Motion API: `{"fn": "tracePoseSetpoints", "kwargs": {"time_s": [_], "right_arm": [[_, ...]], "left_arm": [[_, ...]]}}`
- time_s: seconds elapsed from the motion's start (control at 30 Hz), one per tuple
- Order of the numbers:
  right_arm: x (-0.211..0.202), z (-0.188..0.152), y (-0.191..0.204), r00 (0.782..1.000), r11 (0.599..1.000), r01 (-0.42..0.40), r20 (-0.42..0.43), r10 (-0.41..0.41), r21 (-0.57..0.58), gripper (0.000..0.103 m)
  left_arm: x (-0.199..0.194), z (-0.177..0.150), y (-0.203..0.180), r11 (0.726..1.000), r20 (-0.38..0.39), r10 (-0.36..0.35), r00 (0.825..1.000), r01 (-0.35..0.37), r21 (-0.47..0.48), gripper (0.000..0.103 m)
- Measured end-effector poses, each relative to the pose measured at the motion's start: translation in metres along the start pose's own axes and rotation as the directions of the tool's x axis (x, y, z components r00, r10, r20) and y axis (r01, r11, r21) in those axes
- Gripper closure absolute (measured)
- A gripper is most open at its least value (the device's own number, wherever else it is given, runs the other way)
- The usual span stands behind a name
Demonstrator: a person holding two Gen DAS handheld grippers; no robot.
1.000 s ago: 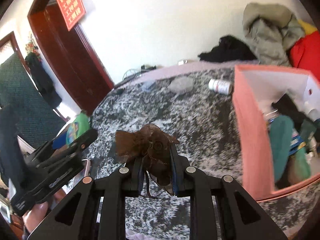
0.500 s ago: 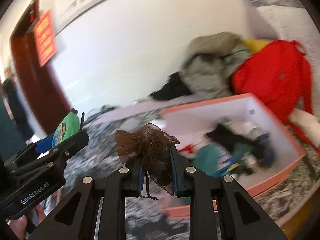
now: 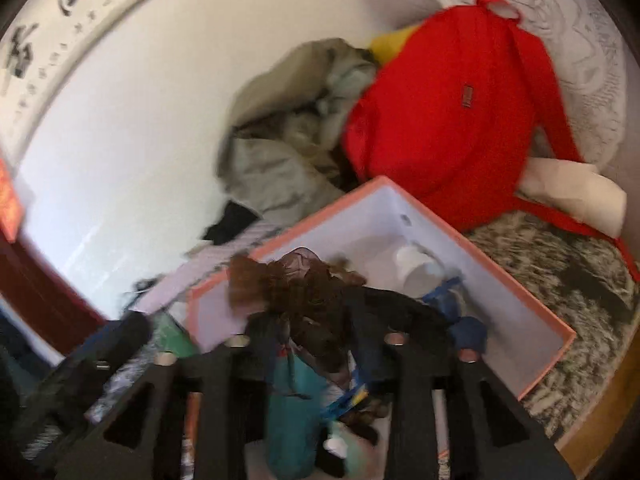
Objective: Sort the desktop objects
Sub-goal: 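Carry tape measure and brown pouch into the pink box and open both tools, then grasp the clear flower container with the left tool while the right tool grasps the white pill bottle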
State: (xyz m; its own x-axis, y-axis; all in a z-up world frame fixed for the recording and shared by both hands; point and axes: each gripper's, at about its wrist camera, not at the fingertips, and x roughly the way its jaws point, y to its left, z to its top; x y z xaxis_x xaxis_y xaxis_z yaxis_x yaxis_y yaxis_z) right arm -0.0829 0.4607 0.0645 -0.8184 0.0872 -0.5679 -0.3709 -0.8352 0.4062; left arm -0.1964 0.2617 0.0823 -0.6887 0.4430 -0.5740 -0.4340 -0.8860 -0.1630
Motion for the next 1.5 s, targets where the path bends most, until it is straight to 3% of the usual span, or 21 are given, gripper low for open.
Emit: {"fn": "tracePoseSetpoints", "kwargs": {"time_s": [0.03,0.07,0.4,0.6,0.73,0.93,1.07,1.23,1.4,1.5], "right_arm": [[0.002,0.000,-0.001,1.000,1.000,0.026,0.003,-0.026,0.005,0.015],[0.003,0.000,-0.002,0.999,0.999,0.046,0.007,-0.047,0.009,0.013],[-0.008,-0.012,0.026,0.997,0.998,0.034,0.070,-0.030,-0.051,0.013],[0.002,-0.033,0.079,0.998,0.988,-0.035,0.052,0.043,-0.150,0.012],[0.007,-0.056,0.128,0.994,0.965,-0.093,0.035,0.105,-0.244,0.011],[0.040,-0.110,0.216,0.984,0.882,-0.174,-0.059,0.165,-0.438,0.007],[0.085,-0.143,0.263,0.983,0.818,-0.172,-0.147,0.108,-0.550,0.007],[0.153,-0.142,0.294,0.983,0.792,-0.106,-0.185,-0.010,-0.602,0.006],[0.223,-0.116,0.310,0.978,0.765,0.004,-0.158,-0.137,-0.644,0.001],[0.270,-0.107,0.309,0.959,0.742,0.055,-0.171,-0.226,-0.668,0.001]], "left_arm": [[-0.001,0.000,0.003,1.000,0.002,0.001,1.000,-0.001,-0.005,0.020],[-0.002,-0.001,0.007,1.000,0.007,0.005,1.000,-0.005,-0.010,0.020],[-0.033,-0.013,0.071,0.990,0.018,0.121,0.993,-0.119,-0.077,0.016],[-0.051,-0.049,0.152,0.956,-0.026,0.268,0.963,-0.269,-0.116,0.016],[-0.060,-0.078,0.221,0.918,-0.080,0.340,0.937,-0.349,-0.189,0.016],[-0.049,-0.110,0.302,0.902,-0.123,0.329,0.936,-0.350,-0.254,0.016],[-0.024,-0.110,0.331,0.913,-0.145,0.285,0.948,-0.314,-0.261,0.016],[0.024,-0.090,0.335,0.939,-0.163,0.237,0.958,-0.269,-0.214,0.016],[0.094,-0.067,0.338,0.951,-0.220,0.228,0.949,-0.265,-0.160,0.016],[0.134,-0.062,0.341,0.956,-0.259,0.235,0.937,-0.271,-0.111,0.016]]}}
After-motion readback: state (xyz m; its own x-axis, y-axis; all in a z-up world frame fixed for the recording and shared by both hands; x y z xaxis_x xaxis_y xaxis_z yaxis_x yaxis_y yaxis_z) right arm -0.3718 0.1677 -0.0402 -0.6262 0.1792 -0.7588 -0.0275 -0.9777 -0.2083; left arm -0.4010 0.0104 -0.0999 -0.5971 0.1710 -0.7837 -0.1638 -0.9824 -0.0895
